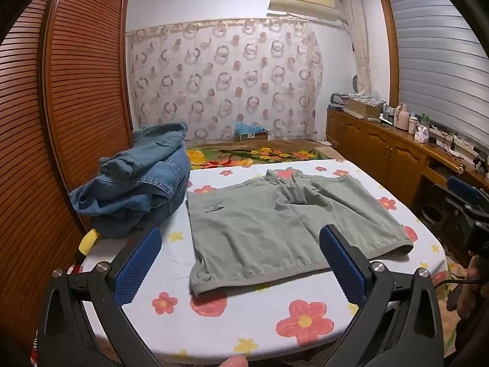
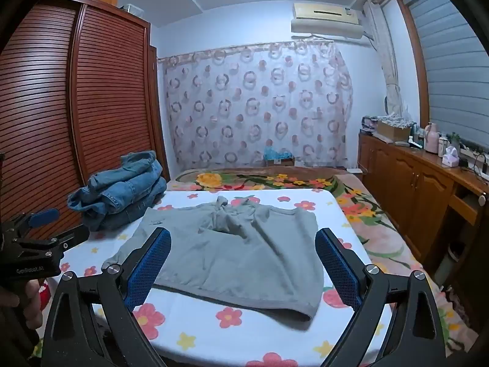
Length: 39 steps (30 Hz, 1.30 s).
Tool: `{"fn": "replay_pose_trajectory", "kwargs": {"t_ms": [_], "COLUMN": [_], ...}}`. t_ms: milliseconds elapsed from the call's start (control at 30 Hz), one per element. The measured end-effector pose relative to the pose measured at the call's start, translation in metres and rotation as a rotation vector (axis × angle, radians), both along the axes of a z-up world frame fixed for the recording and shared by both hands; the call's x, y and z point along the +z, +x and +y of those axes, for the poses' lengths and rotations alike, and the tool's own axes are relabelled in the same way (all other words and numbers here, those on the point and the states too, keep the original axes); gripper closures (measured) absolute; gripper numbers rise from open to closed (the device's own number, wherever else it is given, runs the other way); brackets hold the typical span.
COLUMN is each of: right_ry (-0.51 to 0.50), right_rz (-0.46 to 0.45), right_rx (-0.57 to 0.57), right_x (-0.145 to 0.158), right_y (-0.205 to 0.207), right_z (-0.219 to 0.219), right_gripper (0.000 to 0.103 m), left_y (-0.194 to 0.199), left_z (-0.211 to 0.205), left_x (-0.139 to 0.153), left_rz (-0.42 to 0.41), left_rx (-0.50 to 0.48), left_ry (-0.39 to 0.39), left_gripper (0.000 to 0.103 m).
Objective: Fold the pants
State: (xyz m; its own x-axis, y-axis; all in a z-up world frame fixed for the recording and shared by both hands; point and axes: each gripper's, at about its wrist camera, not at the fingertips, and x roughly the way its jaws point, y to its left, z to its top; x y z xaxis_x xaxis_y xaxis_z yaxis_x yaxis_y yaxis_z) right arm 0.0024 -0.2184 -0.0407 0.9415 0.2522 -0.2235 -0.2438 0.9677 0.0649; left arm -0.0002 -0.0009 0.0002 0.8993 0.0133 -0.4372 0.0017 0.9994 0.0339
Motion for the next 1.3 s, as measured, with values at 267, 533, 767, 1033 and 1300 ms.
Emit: {"fn": "replay_pose_trajectory", "kwargs": {"t_ms": [267, 533, 767, 1033, 1300], "right_ry": [-0.007, -0.012, -0.017, -0.015, -0.014], "right_rz": [0.001, 0.004, 0.0, 0.001, 0.001], "right_rx": [0.013, 0.011, 0.01, 0.01, 0.01], "right_x": [0.0, 0.001, -0.001, 0.001, 0.0], "right_y": [-0.001, 0.003, -0.001, -0.002, -0.002], "right_z": [0.001, 0.002, 0.003, 0.002, 0.001], "right_gripper": [0.007, 0.007, 0.007, 0.007, 0.007], "left_y": [0.0, -0.001, -0.003, -0.003, -0.006], "left_z": [-0.002, 0.005, 0.004, 0.002, 0.001], "left_x": [0.0, 0.002, 0.008, 0.007, 0.013], "left_rz": [0.0, -0.003, -0.005, -0.009, -0.013], "left_rx": [-0.001, 0.004, 0.002, 0.004, 0.004], "left_ry": [-0.015, -0.022, -0.023, -0.022, -0.021], "left_gripper": [0.0, 0.0, 0.0, 0.0, 0.0]}}
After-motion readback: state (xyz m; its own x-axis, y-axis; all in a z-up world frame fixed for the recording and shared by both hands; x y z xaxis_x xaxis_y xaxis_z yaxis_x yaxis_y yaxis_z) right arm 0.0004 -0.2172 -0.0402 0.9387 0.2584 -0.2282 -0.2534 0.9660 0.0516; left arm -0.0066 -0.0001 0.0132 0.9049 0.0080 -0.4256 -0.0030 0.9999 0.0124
